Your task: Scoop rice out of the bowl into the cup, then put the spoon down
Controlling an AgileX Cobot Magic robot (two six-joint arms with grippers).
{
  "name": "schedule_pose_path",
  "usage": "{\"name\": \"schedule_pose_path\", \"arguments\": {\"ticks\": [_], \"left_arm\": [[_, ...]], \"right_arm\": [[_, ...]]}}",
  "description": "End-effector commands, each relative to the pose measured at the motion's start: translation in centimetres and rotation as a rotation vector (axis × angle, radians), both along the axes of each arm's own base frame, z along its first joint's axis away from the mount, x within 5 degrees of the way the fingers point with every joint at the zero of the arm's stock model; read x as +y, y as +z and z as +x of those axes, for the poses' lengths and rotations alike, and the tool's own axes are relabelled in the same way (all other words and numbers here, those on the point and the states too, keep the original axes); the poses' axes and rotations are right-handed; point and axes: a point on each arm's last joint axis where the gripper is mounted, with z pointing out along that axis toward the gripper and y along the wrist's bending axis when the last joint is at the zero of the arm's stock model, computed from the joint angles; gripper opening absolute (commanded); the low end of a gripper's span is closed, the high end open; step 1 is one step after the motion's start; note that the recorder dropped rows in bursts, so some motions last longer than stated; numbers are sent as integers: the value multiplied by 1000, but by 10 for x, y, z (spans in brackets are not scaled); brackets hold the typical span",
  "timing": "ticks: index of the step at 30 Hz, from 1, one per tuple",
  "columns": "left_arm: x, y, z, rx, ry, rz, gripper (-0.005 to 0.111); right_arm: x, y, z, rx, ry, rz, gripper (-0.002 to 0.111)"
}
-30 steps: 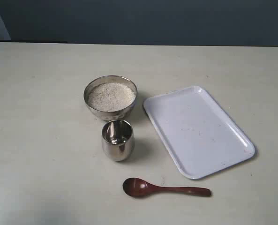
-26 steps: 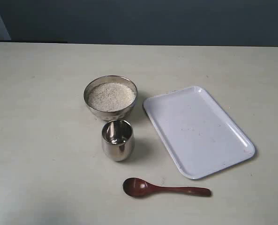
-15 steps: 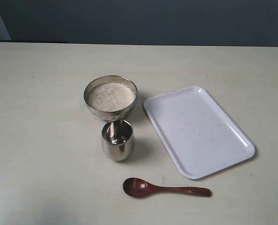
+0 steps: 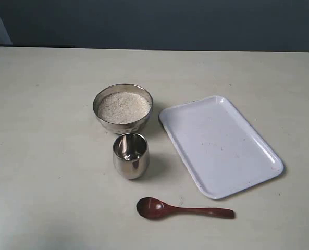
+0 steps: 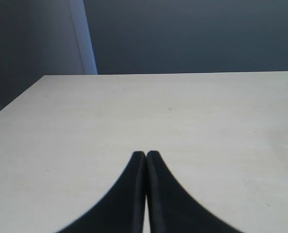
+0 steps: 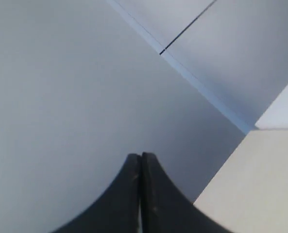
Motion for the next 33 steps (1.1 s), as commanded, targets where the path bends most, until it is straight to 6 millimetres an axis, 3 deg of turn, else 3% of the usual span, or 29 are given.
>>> {"name": "schedule_pose_path", "arguments": {"ticks": [1, 5, 7, 12, 15, 16, 18, 21, 23, 27, 30, 33], "left_arm": [[0, 2, 0, -20, 6, -3, 0], [0, 2, 0, -20, 6, -3, 0], [0, 2, 0, -20, 6, -3, 0], [0, 2, 0, -20, 6, -3, 0], [0, 2, 0, -20, 6, -3, 0], [0, 2, 0, -20, 6, -3, 0], [0, 2, 0, -20, 6, -3, 0], [0, 2, 0, -20, 6, -3, 0], [0, 2, 0, -20, 6, -3, 0], [0, 2, 0, -20, 6, -3, 0], [0, 2, 0, -20, 6, -3, 0], [0, 2, 0, -20, 6, -3, 0]], "right_arm": [[3, -5, 1, 12, 57, 155, 0], [6, -10, 3, 65, 98, 170, 0], [10, 1, 1, 89, 124, 88, 0], [27, 66, -9, 199, 223, -470, 0], [42, 108, 3, 296, 421, -754, 0], [51, 132, 22, 364, 602, -938, 0], [56, 151, 48, 417, 786, -1074, 0], [56, 166, 92, 494, 1012, -1089, 1], [60, 170, 113, 519, 1139, -1079, 5], [90, 148, 155, 578, 1423, -1093, 20], [125, 113, 165, 733, 1606, -1213, 21], [159, 80, 163, 973, 1682, -1385, 21]]}}
